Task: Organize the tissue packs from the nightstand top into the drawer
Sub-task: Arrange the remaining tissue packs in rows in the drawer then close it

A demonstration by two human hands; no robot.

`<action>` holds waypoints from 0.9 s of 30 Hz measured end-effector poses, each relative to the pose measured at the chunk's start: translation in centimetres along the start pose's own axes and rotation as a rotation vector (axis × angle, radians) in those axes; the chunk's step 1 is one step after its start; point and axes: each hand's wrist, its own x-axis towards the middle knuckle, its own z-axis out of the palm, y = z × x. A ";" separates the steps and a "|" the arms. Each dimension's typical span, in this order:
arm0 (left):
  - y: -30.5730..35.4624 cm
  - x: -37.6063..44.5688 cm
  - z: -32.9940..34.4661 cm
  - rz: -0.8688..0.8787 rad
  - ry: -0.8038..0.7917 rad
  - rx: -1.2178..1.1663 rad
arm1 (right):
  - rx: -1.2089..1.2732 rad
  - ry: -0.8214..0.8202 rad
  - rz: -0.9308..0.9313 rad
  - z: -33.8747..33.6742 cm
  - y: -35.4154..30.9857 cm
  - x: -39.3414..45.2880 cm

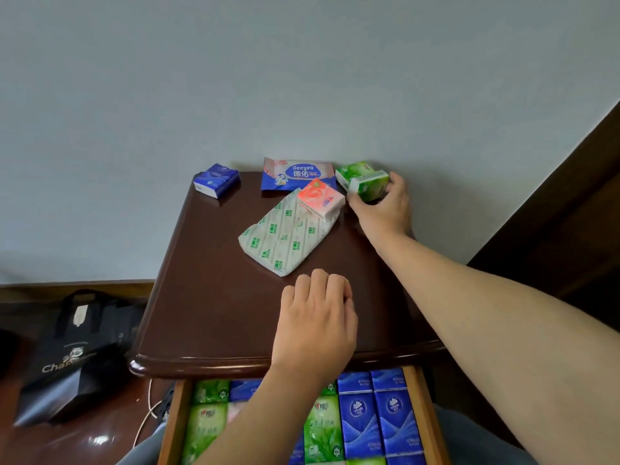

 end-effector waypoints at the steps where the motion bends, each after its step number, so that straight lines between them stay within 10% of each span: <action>1: 0.0 0.0 -0.1 -0.003 -0.006 -0.012 | 0.014 0.017 -0.006 -0.7 -0.1 -0.8; 9: -0.4 6.1 -2.1 -0.126 0.184 -0.155 | -0.049 -0.005 -0.081 -6.6 3.4 -8.6; 19: -4.6 16.9 2.2 -0.355 -0.229 -0.087 | -0.021 -0.018 -0.103 -6.4 3.3 -8.4; 27: -3.3 14.2 -0.2 -0.277 0.001 -0.302 | 0.029 -0.052 -0.108 -6.5 2.9 -8.5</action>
